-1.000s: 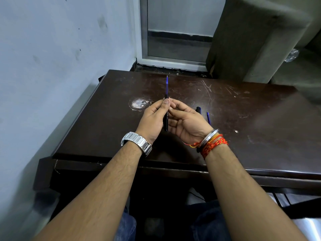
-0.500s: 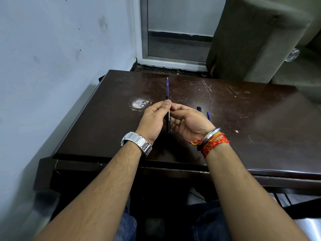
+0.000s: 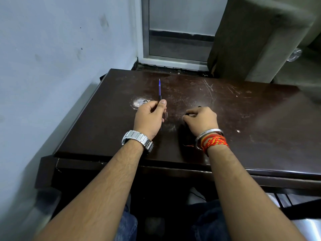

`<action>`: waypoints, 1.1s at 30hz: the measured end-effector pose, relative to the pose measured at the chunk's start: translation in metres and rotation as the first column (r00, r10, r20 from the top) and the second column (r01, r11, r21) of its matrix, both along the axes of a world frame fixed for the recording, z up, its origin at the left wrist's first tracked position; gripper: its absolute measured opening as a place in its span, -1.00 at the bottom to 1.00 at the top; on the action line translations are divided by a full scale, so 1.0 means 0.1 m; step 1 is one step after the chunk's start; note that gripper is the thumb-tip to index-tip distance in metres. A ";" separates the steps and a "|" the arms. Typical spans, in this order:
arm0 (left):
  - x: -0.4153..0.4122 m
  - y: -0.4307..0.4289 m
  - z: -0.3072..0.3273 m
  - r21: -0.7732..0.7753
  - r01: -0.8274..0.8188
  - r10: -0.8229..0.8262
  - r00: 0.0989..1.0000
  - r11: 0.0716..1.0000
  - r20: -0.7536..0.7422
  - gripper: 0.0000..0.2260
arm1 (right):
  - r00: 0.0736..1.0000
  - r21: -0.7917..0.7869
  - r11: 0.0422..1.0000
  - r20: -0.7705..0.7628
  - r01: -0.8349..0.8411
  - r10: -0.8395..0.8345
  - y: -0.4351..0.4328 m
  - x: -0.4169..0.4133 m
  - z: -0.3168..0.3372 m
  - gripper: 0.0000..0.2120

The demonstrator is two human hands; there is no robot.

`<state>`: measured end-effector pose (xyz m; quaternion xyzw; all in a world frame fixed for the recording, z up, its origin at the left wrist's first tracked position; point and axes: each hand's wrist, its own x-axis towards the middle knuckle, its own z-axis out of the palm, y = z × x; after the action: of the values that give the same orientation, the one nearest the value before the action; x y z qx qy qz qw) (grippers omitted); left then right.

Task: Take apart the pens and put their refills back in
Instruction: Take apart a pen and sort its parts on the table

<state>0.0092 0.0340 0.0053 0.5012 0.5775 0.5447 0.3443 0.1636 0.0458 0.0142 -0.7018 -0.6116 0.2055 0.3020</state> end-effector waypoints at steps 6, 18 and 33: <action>-0.02 -0.04 -0.02 -0.054 0.040 -0.046 0.991 0.998 -0.126 -0.69 | 0.995 -0.061 0.997 0.085 -0.048 0.053 0.05 -0.09 -0.08 -0.84; 0.02 -0.06 -0.04 -0.032 0.080 -0.086 0.965 0.996 -0.249 -0.79 | 0.815 0.084 0.995 -0.572 -0.047 0.087 0.00 -0.23 0.00 -0.69; -0.02 -0.06 -0.03 -0.091 0.058 -0.090 0.910 0.994 -0.404 -0.71 | 0.489 0.201 0.896 -0.872 0.395 -0.020 0.04 -0.04 0.15 -0.84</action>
<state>0.0075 0.0281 0.0026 0.6117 0.6375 0.3922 0.2559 0.1592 0.0493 0.0287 -0.5072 -0.3195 0.3627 0.7135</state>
